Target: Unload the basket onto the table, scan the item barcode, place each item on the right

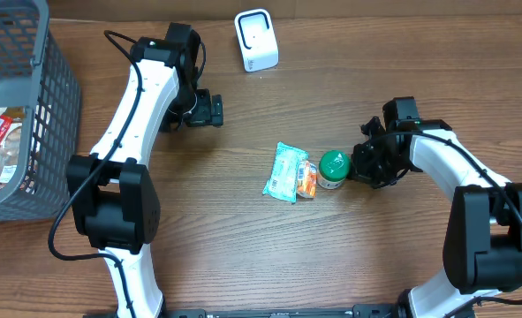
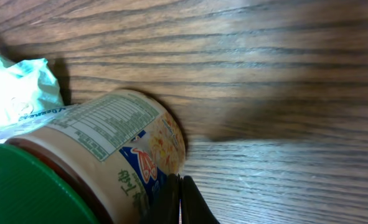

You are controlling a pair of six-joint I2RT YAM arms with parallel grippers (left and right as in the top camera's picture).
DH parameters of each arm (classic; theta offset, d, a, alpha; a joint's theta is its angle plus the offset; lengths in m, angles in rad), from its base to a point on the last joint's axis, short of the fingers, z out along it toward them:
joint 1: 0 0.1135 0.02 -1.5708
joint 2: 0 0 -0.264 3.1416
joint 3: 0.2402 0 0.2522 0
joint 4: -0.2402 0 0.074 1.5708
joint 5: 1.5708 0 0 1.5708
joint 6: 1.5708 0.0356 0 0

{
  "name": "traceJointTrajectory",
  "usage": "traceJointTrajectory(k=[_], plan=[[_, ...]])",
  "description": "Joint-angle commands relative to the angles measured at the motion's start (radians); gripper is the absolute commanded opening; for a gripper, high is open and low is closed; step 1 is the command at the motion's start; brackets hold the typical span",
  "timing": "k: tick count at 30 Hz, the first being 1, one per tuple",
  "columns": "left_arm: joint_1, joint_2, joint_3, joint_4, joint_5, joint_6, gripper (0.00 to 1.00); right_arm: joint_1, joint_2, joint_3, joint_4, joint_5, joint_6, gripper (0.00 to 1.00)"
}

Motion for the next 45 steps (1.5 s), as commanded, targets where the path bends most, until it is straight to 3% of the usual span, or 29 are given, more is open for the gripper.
traceJointTrajectory(k=[1, 39, 45], plan=[[-0.002, -0.034, 0.015, 0.001, -0.006, 0.012, 1.0, -0.001, -0.001, -0.005, 0.006, -0.07, 0.003, 0.04], [-0.003, -0.034, 0.015, 0.001, -0.006, 0.012, 1.0, 0.005, -0.001, -0.012, 0.015, -0.077, 0.114, 0.05], [-0.002, -0.034, 0.015, 0.001, -0.006, 0.012, 1.0, 0.037, -0.001, -0.012, 0.016, -0.075, 0.113, 0.09]])
